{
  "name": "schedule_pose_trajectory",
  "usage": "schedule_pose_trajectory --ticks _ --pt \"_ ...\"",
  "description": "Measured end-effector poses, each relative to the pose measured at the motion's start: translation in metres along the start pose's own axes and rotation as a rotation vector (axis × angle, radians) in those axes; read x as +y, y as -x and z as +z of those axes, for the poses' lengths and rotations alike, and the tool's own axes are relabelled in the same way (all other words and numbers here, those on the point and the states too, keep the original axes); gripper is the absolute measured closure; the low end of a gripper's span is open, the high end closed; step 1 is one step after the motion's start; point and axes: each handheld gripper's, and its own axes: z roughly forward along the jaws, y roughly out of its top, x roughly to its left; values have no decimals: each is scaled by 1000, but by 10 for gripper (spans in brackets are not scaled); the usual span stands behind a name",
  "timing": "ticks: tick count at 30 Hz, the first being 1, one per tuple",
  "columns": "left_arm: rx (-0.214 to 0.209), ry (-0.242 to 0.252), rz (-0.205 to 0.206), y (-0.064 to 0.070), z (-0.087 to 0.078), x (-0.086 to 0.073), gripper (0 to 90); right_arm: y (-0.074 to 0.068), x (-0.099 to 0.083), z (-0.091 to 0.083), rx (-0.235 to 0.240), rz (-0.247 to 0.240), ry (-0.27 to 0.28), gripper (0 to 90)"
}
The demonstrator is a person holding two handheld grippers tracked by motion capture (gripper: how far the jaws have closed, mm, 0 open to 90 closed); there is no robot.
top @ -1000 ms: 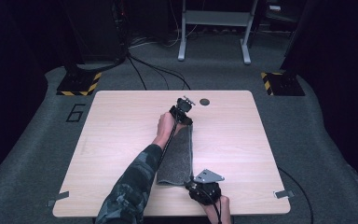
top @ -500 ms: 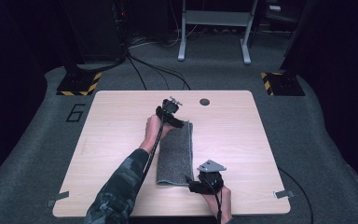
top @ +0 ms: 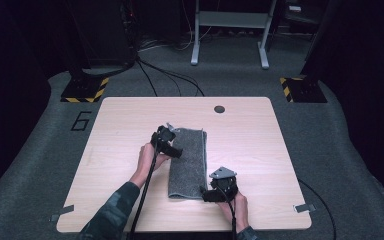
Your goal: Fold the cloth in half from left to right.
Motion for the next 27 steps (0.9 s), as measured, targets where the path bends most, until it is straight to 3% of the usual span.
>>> schedule_pose_trajectory --ticks 4,7,8,9,11,14,16,20,24,27 --pt "-29 -12 39 17 -9 -22 163 1 -2 0 -10 15 -3 153" --pt "-50 15 41 29 -21 -39 159 4 -4 -1 -6 -3 -3 153" --pt "-57 21 49 34 -25 -45 159 3 -4 0 -7 19 2 153" --pt "-66 31 46 40 -28 -52 159 5 -5 -1 -3 0 -5 153" --pt "-84 35 62 49 -36 -66 158 6 -7 -2 -6 10 -4 154" --pt "-110 56 67 56 -41 -82 157 8 -10 -3 1 -3 3 158" --pt "-105 50 74 60 -42 -89 155 6 -10 -4 2 20 5 163" --pt "-100 59 70 64 -42 -97 155 7 -13 -6 13 1 3 164" --pt "-106 69 57 65 -44 -103 155 4 -16 -10 24 13 -5 165" --pt "-96 74 58 69 -48 -107 155 2 -19 -12 35 -11 2 168"
